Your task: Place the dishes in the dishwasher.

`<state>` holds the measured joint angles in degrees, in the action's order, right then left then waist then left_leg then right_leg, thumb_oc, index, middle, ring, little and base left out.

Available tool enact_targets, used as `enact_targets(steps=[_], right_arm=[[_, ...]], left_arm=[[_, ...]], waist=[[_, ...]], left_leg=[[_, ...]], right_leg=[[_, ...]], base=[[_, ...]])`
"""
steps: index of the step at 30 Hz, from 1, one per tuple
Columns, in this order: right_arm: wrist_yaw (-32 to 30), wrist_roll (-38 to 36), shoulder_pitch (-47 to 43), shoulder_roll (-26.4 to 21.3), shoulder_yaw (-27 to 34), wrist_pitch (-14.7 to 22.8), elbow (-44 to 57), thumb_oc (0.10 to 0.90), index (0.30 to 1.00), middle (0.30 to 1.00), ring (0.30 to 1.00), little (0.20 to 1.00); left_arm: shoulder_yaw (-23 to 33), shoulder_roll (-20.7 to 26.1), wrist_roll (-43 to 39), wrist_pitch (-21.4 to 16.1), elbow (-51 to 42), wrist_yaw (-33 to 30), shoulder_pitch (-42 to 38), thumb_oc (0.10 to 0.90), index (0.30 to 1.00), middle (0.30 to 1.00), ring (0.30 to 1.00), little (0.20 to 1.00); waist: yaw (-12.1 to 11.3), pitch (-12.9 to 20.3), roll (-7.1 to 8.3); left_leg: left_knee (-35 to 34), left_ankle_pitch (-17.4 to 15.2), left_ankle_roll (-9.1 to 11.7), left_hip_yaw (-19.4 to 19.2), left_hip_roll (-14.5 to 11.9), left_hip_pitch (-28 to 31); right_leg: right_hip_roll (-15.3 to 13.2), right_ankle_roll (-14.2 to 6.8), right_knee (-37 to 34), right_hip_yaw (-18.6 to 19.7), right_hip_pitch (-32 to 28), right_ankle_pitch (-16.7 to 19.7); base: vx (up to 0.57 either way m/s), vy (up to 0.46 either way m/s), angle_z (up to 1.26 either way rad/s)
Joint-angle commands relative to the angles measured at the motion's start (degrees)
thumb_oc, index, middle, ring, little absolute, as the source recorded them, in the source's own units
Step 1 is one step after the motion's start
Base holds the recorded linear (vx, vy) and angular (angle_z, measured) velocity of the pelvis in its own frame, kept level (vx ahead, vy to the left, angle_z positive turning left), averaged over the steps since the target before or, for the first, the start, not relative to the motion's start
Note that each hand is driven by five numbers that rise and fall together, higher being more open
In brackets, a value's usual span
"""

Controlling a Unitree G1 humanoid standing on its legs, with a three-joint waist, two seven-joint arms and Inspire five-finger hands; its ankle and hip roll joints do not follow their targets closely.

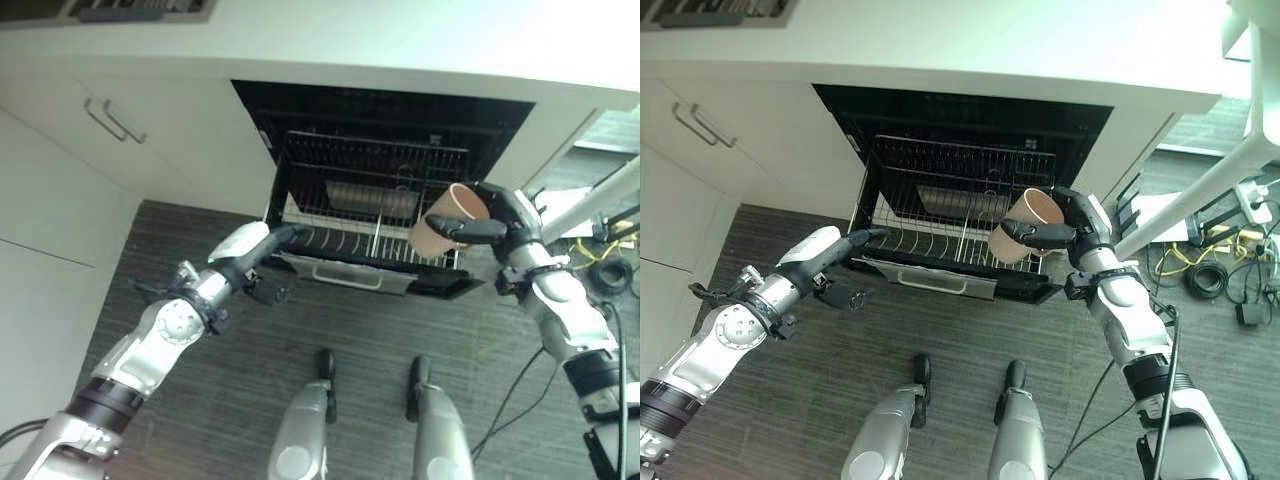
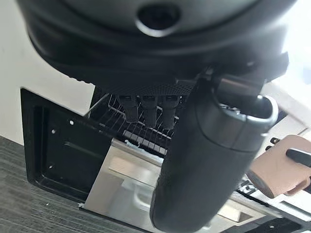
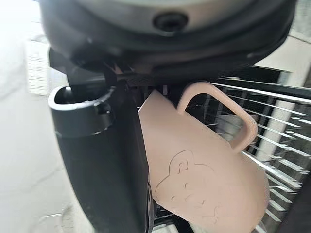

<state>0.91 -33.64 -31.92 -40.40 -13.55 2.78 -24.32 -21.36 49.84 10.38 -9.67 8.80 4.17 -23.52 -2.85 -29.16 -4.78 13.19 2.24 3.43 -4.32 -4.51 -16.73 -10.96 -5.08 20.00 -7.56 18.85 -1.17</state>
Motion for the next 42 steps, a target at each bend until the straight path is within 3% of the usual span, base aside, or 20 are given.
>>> enact_targets(steps=[1, 10, 17, 23, 42], right_arm=[[1.4, 1.6, -11.6, -3.2, -0.8, 5.6, 1.4, 0.4, 0.3, 0.3, 0.3, 0.3], [1.5, 2.7, -21.4, -5.1, -4.3, 4.6, -2.1, 0.4, 0.3, 0.3, 0.3, 0.3], [0.5, 4.0, -25.2, -5.3, -6.3, 4.8, -1.7, 0.4, 0.3, 0.3, 0.3, 0.3], [0.4, 10.3, -28.9, -5.5, -9.7, 4.0, -2.7, 0.4, 0.3, 0.3, 0.3, 0.3], [-1.7, 15.5, -30.3, -4.1, -13.8, 5.8, -9.7, 0.4, 0.3, 0.3, 0.3, 0.3]], left_arm=[[0.9, 3.5, 3.3, -1.1, -1.1, -4.7, -7.0, 0.8, 0.9, 0.9, 0.9, 0.9], [-5.5, 6.3, 5.7, 1.9, 0.2, 1.8, -18.1, 0.8, 0.9, 0.9, 0.9, 0.9], [-8.5, 7.2, 6.4, 4.1, -1.0, 6.4, -24.5, 0.8, 0.9, 0.9, 0.9, 0.9], [-10.0, 7.8, 6.3, 4.8, -2.3, 9.6, -28.0, 0.8, 0.9, 0.9, 0.9, 0.9], [-12.0, 7.3, 6.4, 5.4, -3.5, 9.0, -31.5, 0.8, 0.9, 0.9, 0.9, 0.9]], waist=[[0.8, 3.8, 1.38], [0.9, -0.6, 1.15], [0.7, -0.6, 1.08], [0.1, -0.6, 0.61], [-1.6, -0.6, -1.58]], left_leg=[[4.0, -9.5, -1.2, 1.5, 1.1, 1.4], [4.0, -8.1, -1.1, 1.4, 1.5, -1.9], [4.0, -7.2, -0.8, 1.3, 1.8, -5.1], [4.0, -6.8, -0.7, 0.8, 2.1, -6.8], [4.0, -6.0, -0.4, 0.6, 3.4, -11.8]], right_leg=[[-0.1, -3.5, -2.8, 0.3, -2.9, -3.4], [-0.5, -4.0, -2.8, 0.5, 0.0, -1.9], [-1.3, -4.1, -2.8, -0.3, 2.9, -0.8], [-2.1, -4.3, -2.8, -1.3, 4.4, -0.4], [-4.7, -5.1, -2.8, -3.4, 8.9, 0.5]], base=[[-0.09, 0.025, 0.08], [-0.06, 0.013, 0.03], [-0.04, 0.014, 0.04], [-0.03, 0.013, 0.06], [-0.04, 0.016, 0.04]])
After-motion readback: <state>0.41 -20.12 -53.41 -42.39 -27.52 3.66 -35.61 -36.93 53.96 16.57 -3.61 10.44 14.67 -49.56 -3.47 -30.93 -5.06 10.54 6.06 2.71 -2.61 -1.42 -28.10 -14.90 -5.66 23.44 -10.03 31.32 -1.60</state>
